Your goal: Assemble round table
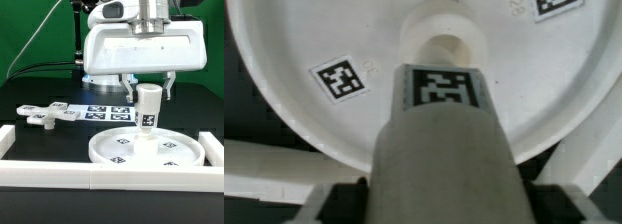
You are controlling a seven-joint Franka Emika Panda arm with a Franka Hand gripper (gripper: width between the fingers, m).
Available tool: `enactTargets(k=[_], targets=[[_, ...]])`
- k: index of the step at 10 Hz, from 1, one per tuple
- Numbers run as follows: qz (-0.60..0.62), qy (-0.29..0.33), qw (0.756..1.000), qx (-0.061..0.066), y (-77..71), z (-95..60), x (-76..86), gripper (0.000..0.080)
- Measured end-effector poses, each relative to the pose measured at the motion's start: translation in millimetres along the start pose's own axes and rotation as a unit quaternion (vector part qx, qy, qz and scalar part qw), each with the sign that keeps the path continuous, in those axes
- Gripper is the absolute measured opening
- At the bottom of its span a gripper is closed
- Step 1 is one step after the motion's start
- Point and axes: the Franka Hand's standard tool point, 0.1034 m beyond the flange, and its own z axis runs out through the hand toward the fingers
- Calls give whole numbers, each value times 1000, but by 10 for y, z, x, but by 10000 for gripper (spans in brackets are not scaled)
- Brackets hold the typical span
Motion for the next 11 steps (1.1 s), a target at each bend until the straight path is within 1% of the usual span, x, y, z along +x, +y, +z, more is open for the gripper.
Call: enactTargets(k=[3,5,6,10,11], targets=[[1,-1,1000,0,0,13,-21,409],[4,-9,1000,0,-1,63,-157,409],[5,-11,1000,0,-5,76,-180,409],[3,-6,1000,-2,2,107,-175,409],[3,-6,1000,-2,2,108,-176,422]])
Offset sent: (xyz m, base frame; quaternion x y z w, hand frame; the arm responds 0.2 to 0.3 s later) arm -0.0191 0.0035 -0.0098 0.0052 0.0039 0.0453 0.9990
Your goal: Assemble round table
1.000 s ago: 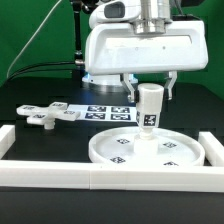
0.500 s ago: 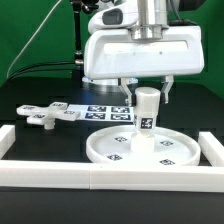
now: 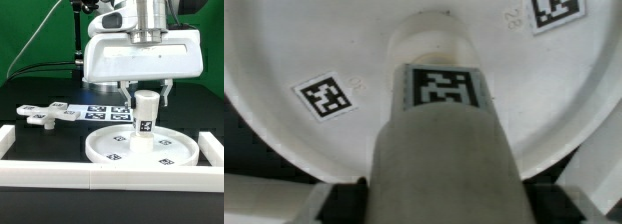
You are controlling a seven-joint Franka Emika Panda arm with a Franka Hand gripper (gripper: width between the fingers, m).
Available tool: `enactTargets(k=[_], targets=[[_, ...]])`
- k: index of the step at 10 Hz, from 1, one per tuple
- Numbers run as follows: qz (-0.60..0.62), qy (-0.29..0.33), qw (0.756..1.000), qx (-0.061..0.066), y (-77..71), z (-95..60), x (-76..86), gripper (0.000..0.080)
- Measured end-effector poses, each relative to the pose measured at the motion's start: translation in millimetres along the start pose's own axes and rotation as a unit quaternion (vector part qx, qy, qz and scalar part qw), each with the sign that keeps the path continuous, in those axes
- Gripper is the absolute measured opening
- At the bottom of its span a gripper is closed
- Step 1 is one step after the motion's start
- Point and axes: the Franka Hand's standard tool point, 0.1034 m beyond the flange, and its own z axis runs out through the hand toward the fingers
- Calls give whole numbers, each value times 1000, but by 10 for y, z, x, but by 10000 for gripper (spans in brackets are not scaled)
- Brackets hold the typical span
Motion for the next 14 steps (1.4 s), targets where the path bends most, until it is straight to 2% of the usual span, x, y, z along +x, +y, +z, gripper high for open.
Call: enactTargets(k=[1,2,3,4,7,10,12,14], targets=[[0,0,1000,0,0,2,-3,422],[0,-1,1000,0,7,-1,-2,581],[-1,-3,1000,1,34,-45,28,581],[0,-5,1000,2,55,-118,69,637],[3,-6,1000,3,106,-288,136,646],[4,-22,1000,11,67,-260,106,649],[5,-23,1000,10,87,-232,83,649],[6,-98,995,33,-23,-213,8,649]])
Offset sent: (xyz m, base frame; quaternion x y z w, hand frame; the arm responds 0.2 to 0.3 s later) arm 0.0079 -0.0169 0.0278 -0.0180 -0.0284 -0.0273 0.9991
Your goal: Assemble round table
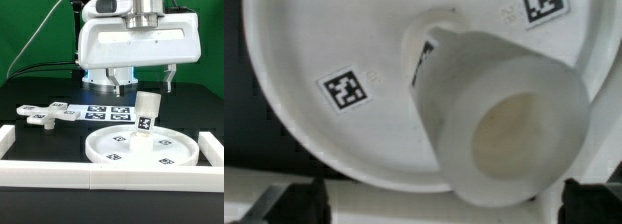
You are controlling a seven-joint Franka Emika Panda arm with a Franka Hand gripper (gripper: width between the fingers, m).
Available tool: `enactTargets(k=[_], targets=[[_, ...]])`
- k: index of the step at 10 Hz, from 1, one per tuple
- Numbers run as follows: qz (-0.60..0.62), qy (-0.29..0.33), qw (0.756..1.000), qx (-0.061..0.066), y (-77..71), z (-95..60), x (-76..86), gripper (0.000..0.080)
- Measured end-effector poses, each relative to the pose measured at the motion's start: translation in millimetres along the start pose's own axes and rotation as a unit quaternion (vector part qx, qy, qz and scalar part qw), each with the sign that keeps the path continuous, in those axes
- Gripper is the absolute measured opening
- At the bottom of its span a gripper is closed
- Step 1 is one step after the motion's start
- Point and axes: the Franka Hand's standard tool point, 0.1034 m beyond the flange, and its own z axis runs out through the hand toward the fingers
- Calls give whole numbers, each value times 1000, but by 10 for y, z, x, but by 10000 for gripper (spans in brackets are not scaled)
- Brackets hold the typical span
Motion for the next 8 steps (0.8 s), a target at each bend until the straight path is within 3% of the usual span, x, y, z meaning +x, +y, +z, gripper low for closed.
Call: enactTargets(k=[3,5,8], targets=[[3,-59,998,25,-77,-3,4,649],[-45,-39,998,-7,-8,73,-23,649],[-53,-23,998,-20,-7,166,-138,649]])
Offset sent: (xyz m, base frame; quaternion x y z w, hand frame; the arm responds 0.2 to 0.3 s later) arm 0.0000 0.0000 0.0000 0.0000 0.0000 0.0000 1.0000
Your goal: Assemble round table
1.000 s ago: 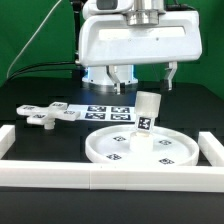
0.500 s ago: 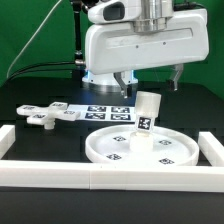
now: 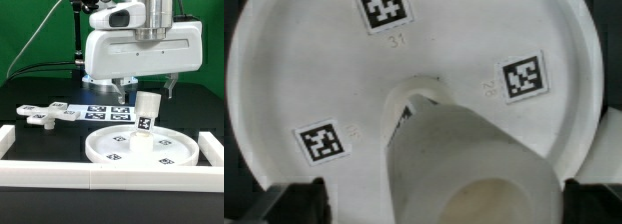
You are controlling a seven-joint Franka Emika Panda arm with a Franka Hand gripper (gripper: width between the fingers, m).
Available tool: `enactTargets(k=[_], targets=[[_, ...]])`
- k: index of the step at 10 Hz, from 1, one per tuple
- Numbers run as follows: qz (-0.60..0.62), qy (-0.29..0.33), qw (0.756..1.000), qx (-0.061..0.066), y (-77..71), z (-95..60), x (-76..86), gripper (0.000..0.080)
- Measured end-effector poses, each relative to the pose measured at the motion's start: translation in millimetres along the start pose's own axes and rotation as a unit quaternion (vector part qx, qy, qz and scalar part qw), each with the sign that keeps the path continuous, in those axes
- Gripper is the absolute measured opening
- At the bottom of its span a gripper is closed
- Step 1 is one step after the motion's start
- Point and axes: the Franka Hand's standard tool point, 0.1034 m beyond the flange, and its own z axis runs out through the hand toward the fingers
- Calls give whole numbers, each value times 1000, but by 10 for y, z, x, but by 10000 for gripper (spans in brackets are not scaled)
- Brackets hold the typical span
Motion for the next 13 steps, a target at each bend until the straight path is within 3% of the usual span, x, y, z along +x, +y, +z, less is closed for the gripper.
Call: enactTargets(k=[3,5,10,13], targets=[[-3,-2,1000,1,-4,38,-13,649],[-5,-1,1000,2,-4,2,46,410],[4,1,1000,2,0,-3,53,410],[159,9,987,14,-68,3,86,410]])
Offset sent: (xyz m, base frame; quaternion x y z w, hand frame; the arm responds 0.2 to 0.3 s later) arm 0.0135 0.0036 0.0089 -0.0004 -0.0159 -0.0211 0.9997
